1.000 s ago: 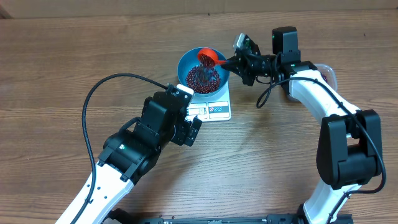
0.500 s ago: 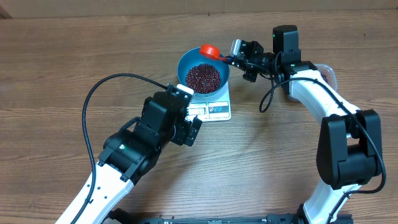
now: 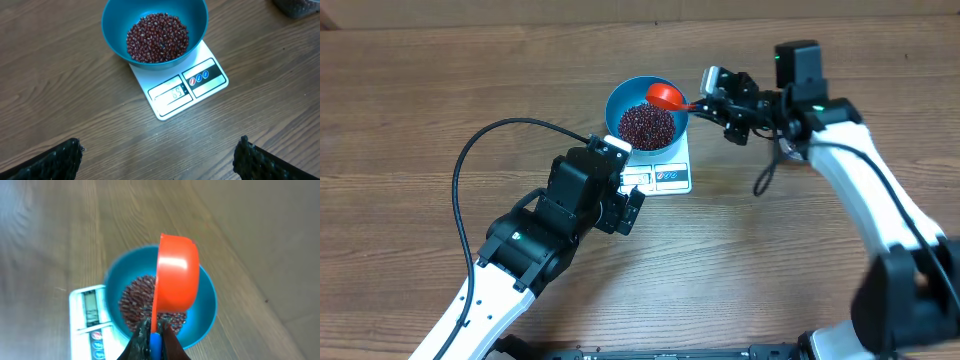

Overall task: Scoop item into bowl and weigh 150g on scale
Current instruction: 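Move the empty scoop right back to the bean tub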

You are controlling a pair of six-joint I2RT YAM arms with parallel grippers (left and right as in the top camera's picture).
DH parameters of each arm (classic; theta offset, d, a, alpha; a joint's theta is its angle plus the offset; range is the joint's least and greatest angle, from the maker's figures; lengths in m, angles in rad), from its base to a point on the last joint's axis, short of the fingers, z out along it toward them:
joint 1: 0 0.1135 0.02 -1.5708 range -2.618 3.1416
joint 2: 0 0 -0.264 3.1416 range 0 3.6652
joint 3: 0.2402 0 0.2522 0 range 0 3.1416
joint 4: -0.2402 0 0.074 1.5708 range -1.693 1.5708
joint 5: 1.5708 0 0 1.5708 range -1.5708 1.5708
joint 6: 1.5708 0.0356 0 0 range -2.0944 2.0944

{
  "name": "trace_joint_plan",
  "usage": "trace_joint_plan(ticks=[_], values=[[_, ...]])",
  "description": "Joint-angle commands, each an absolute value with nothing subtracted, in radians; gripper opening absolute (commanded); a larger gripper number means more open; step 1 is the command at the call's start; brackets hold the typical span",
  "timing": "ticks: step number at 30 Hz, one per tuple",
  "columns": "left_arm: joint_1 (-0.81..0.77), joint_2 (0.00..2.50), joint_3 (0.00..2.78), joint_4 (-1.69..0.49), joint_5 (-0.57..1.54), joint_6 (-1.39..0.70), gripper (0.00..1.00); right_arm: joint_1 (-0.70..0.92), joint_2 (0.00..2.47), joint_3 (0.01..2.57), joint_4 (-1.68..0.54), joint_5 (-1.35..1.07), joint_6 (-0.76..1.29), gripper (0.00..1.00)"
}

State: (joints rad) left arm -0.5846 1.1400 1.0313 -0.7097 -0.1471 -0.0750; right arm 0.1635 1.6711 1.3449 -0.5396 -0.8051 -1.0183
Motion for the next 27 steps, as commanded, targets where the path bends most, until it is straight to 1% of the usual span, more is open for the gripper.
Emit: trace_joint_plan(ticks=[1,6,7,11,14,16,23,27], values=[[-0.582,1.145,1.03,-0.706,-0.157,-0.078,1.0,0.162,1.593,1.349,-0.607,-0.815,-1.018,0.04],[-0.582,1.145,1.03,-0.706,-0.157,-0.078,0.99,0.162,1.553,1.349,-0.752,-0.816,-1.014,0.04],[-0.582,1.145,1.03,-0.706,-0.157,-0.078,0.99,0.162,1.552,1.349,-0.773,-0.812,-0.984,0.04],[-0.582,1.145,1.03,-0.706,-0.157,-0.078,0.99,0.138,1.551,1.349,-0.794,-0.736,-0.72,0.04],[-0.582,1.145,1.03,-0.706,-0.157,-0.078,0.99,0.107,1.551,1.35,-0.778,-0.598,-0.51,0.04],[-0.582,1.145,1.03,-0.706,-0.157,-0.078,1.0,0.089,1.551,1.353,-0.776,-0.49,-0.41,0.04],[-0.582,1.145,1.03,-0.706,-0.157,-0.078,1.0,0.077,1.55,1.377,-0.799,-0.104,-0.222,0.04],[-0.582,1.145,1.03,-0.706,-0.157,-0.078,1.0,0.077,1.55,1.38,-0.804,0.044,-0.144,0.04]])
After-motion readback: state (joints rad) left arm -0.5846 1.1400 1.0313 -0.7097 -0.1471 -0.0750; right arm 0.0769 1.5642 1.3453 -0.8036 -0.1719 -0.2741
